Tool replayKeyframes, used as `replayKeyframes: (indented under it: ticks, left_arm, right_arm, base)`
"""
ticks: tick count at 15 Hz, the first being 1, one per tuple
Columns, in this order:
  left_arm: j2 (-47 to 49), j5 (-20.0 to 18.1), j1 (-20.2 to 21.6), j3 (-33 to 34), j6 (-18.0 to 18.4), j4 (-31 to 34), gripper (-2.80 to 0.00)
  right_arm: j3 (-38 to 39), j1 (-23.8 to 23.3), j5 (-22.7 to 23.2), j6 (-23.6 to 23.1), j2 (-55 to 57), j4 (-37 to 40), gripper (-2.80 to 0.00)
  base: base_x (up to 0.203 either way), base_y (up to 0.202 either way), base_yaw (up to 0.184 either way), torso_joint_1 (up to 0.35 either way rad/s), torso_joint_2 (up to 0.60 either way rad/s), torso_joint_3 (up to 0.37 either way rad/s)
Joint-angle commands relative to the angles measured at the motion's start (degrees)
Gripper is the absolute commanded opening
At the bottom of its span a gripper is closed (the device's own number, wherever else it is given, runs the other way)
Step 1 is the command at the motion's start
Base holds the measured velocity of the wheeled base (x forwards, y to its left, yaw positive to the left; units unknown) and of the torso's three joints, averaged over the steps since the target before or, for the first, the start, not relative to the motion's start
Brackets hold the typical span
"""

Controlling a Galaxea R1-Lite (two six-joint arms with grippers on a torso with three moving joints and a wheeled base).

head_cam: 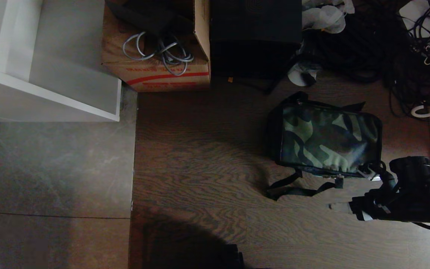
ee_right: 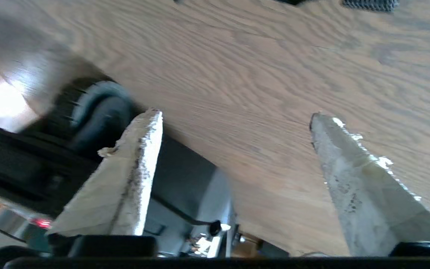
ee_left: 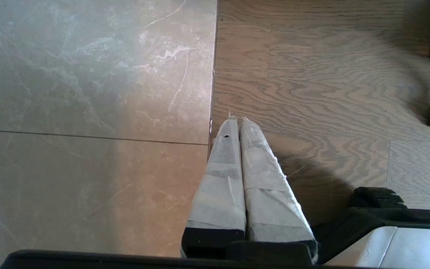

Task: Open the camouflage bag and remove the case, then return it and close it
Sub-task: Open the top of the storage box

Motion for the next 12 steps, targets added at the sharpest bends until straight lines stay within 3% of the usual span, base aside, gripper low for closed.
replayKeyframes:
  ticks: [1, 5, 12]
  left_arm:
    - [0.0, 0.0, 0.0, 0.0, -0.01, -0.01, -2.8]
    - [0.0, 0.0, 0.0, 0.0, -0.01, -0.01, -2.8]
    - [0.09, 0.0, 0.0, 0.0, -0.1, -0.01, -2.8]
  right_arm:
    - [-0.69, -0.8, 0.18, -0.03, 2.64, -2.58, 0.0]
    - [-1.3, -1.44, 0.28, 4.05, 6.19, -11.7, 0.0]
    - [-2.74, -0.65, 1.16, 4.59, 10.79, -19.84, 0.0]
  base:
    - [0.0, 0.0, 0.0, 0.0, 0.0, 0.0]
    - [0.0, 0.0, 0.0, 0.0, 0.0, 0.0]
    - [0.0, 0.0, 0.0, 0.0, 0.0, 0.0]
